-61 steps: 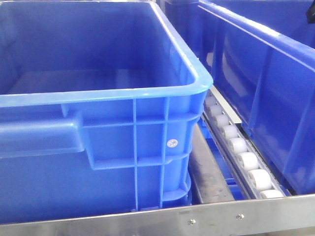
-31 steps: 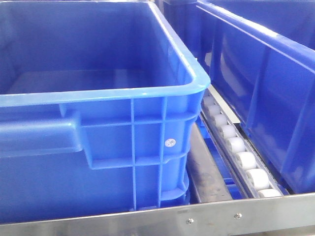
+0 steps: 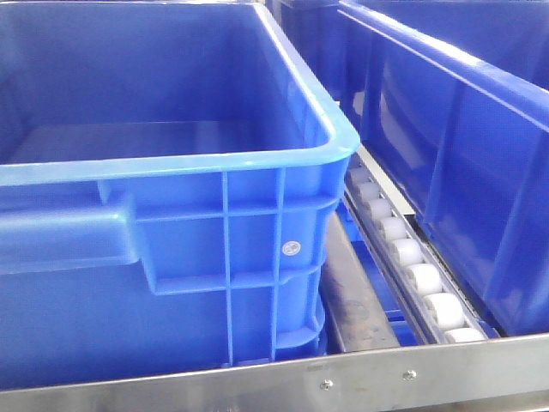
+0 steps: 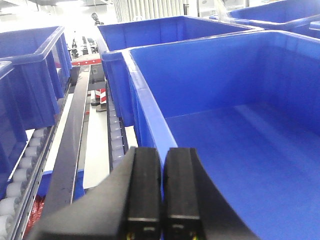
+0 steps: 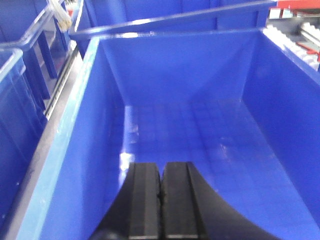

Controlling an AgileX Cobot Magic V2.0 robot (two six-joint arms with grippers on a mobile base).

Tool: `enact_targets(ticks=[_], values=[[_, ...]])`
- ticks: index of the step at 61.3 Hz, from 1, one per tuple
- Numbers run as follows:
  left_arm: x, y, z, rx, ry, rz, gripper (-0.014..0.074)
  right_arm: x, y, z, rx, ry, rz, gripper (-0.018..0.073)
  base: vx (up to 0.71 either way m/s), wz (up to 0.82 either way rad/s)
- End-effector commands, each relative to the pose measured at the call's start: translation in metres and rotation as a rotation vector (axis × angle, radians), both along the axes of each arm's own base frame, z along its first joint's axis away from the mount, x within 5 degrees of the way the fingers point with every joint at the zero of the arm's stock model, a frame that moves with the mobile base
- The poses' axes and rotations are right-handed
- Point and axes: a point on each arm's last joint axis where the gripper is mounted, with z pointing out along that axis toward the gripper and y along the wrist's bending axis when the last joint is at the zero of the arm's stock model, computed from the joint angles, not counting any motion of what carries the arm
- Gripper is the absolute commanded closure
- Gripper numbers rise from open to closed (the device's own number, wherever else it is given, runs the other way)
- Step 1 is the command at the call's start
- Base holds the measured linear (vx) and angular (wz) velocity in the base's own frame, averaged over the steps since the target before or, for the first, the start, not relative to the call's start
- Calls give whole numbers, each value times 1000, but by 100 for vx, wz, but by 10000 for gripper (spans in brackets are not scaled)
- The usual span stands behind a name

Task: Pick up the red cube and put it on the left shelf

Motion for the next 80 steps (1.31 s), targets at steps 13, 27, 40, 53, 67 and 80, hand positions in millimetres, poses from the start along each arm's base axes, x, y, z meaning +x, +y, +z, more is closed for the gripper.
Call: enact_targets(ticks=[13, 27, 40, 53, 67, 80], values=[[1, 0, 0, -8, -53, -1, 491, -1, 1, 19, -14, -129, 14, 503, 0, 0], [1, 0, 0, -8, -53, -1, 491, -1, 1, 19, -14, -130, 14, 503, 0, 0], [1, 0, 0, -8, -53, -1, 491, -4, 0, 12, -16, -73, 6, 503, 0, 0], [1, 0, 0, -8, -53, -1, 491, -30, -2, -27, -18, -74, -4, 503, 0, 0], [1, 0, 0, -8, -53, -1, 491, -58, -2, -69, -11, -202, 9, 503, 0, 0], [1, 0, 0, -8, -53, -1, 491, -71, -3, -81, -5, -256, -1, 503, 0, 0]])
